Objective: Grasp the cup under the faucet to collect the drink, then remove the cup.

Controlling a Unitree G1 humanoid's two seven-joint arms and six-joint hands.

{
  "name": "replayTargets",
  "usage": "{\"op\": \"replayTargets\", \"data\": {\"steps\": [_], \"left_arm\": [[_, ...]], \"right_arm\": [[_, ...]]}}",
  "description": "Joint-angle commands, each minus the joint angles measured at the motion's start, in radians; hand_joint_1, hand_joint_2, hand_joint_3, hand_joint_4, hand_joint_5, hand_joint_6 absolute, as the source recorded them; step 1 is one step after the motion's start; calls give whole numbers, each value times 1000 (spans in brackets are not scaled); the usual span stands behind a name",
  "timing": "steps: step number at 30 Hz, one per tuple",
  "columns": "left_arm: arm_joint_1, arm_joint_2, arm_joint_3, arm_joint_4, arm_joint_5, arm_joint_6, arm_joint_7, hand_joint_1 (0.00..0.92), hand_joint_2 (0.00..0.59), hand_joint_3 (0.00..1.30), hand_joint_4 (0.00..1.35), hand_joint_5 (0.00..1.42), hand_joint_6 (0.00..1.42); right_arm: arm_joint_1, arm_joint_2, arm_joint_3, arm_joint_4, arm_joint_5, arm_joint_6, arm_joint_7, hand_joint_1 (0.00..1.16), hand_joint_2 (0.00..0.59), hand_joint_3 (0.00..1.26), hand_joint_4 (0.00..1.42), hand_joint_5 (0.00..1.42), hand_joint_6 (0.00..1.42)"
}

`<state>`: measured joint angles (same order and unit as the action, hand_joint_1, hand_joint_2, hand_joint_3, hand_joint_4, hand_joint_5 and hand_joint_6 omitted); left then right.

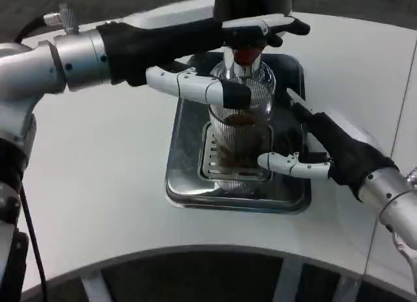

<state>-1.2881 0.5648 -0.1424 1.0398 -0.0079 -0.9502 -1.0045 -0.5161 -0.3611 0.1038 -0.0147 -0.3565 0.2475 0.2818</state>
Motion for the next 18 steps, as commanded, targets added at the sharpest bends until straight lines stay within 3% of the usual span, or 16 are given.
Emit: {"op": "replayTargets", "data": {"steps": [1,18], "left_arm": [[52,16,-30,16,53,14,-28,0,102,57,0,93,68],[54,21,-24,5,47,17,-27,0,105,57,0,93,70]], "right_arm": [[-18,11,5,17,10,-18,-19,587,210,0,0,0,34],[-78,12,14,54,20,-35,-22,587,210,0,0,0,33]]}}
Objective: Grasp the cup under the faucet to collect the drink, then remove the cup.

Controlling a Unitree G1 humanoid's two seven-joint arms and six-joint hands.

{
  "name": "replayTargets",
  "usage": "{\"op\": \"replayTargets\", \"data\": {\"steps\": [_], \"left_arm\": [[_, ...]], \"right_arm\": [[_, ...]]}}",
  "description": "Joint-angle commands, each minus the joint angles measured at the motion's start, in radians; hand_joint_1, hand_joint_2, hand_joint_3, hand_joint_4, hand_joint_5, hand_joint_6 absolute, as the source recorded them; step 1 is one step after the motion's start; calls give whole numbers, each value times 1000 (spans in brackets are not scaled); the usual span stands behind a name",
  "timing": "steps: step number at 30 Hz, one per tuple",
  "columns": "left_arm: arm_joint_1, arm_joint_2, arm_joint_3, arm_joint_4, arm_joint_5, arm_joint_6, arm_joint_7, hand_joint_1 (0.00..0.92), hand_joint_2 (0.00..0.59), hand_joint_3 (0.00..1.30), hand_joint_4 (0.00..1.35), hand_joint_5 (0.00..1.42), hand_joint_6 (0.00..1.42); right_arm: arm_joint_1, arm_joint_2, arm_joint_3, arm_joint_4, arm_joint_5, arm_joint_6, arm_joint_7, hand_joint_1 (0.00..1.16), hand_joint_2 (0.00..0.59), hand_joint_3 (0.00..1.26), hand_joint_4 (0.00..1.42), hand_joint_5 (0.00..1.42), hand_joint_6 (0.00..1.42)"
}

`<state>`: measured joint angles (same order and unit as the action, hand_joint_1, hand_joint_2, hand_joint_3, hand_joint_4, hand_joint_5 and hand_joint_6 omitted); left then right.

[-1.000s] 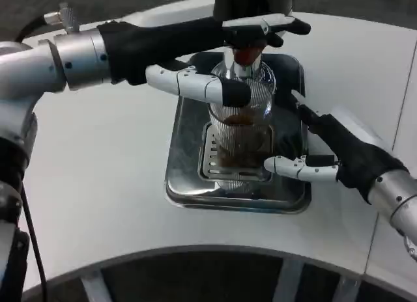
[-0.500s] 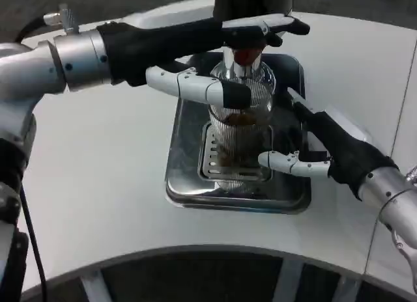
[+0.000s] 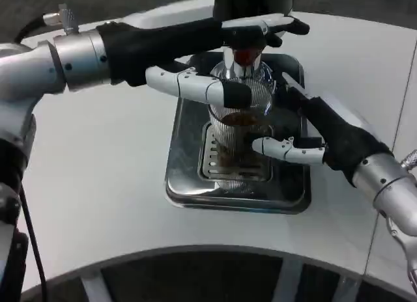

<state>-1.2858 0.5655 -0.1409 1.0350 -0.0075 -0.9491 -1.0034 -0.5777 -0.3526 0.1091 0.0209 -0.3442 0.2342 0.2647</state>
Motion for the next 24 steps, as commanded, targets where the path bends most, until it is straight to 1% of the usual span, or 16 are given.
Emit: {"op": "replayTargets", "data": {"steps": [1,24], "left_arm": [[53,21,-25,9,45,16,-29,0,105,57,0,93,70],[61,32,-14,6,37,33,-29,0,106,57,0,103,71]], "right_arm": [[-19,5,10,23,8,-25,-5,587,210,0,0,0,33],[-94,40,36,159,7,-72,-30,601,202,0,0,0,45]]}}
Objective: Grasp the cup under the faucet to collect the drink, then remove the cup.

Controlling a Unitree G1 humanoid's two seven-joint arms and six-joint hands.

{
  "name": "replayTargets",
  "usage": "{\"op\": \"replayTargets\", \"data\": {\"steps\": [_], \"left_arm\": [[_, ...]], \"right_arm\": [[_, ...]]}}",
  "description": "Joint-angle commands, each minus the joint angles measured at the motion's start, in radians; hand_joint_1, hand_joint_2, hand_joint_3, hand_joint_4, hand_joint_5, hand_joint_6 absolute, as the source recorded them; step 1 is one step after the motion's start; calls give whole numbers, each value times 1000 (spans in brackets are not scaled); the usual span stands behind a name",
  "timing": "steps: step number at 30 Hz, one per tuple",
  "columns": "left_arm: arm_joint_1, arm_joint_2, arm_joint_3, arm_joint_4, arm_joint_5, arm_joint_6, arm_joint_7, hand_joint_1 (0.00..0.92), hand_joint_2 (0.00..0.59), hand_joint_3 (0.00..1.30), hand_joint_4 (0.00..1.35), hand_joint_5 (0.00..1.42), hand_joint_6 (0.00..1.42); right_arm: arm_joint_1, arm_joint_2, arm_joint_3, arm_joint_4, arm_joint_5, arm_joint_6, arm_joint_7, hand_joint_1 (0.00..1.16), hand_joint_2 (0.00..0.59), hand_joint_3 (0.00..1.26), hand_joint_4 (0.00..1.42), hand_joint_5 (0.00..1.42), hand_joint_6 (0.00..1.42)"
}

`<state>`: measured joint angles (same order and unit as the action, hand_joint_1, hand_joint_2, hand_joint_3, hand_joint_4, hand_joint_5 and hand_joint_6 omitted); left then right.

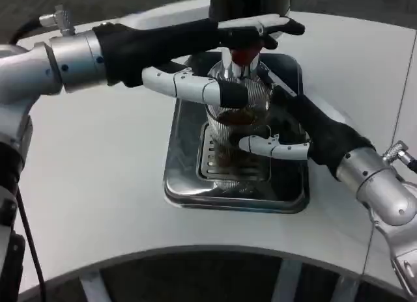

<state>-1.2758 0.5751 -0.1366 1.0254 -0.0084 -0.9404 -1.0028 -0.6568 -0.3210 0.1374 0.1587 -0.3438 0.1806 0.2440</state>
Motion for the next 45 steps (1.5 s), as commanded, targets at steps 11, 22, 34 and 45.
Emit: {"op": "replayTargets", "data": {"steps": [11,22,34,45], "left_arm": [[51,7,13,19,-24,103,-58,0,107,57,0,124,92],[42,-18,78,10,-110,244,-119,0,107,66,5,140,123],[48,-15,86,8,-107,260,-114,0,108,66,5,153,130],[69,-2,94,12,-101,270,-99,0,108,66,15,165,134]], "right_arm": [[-31,13,11,46,7,-25,-12,610,206,0,0,0,47],[-43,18,13,56,8,-25,-14,611,206,0,0,0,47],[-34,21,5,47,22,-27,-21,620,203,1,0,0,47],[-11,21,-8,1,40,-34,-38,694,198,140,115,68,65]]}}
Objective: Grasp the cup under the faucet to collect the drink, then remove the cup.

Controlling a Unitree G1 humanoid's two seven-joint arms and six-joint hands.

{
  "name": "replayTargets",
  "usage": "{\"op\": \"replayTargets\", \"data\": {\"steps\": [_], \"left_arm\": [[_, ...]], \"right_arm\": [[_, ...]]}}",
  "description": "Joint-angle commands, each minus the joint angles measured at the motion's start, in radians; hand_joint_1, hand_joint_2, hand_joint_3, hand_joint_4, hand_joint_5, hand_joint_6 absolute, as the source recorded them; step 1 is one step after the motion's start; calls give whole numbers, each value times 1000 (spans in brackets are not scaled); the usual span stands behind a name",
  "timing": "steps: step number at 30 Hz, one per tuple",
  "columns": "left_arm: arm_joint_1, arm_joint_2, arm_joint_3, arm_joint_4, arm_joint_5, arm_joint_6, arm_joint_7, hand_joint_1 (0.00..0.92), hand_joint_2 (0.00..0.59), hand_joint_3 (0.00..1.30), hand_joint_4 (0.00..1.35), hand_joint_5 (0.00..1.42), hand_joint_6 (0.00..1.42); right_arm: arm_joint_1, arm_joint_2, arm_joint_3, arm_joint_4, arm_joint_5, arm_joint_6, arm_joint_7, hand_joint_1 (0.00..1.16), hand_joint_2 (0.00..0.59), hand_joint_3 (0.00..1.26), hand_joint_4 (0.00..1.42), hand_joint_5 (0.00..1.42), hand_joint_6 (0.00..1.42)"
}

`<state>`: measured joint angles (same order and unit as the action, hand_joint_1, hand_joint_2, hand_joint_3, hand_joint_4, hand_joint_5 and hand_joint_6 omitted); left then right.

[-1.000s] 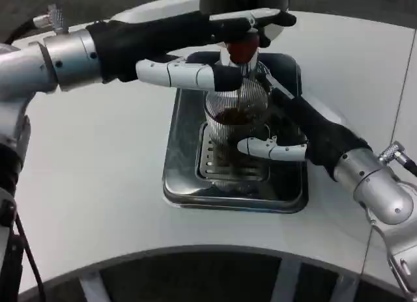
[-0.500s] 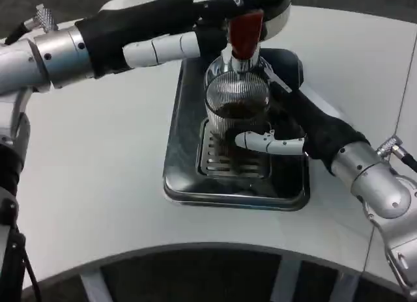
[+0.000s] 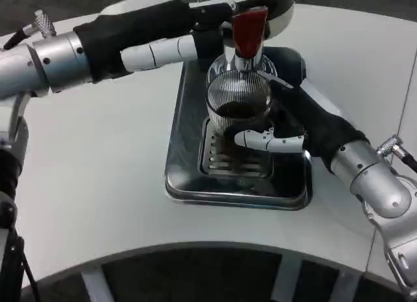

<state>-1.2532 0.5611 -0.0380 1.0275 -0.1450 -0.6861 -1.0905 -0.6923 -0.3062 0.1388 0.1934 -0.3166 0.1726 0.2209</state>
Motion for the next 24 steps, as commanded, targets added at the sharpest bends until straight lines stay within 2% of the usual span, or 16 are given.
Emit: {"op": "replayTargets", "data": {"steps": [1,13,24], "left_arm": [[50,13,-4,10,36,16,-10,0,108,66,15,165,134],[98,26,12,-1,39,33,-1,0,108,66,15,167,136],[125,56,33,-4,37,47,14,0,108,66,16,175,137]], "right_arm": [[26,6,-10,-37,13,-26,-16,698,196,149,118,78,73],[42,1,-23,-78,16,-23,-24,727,191,190,195,157,95],[44,29,-2,-63,8,-26,-42,774,181,263,312,287,127]]}}
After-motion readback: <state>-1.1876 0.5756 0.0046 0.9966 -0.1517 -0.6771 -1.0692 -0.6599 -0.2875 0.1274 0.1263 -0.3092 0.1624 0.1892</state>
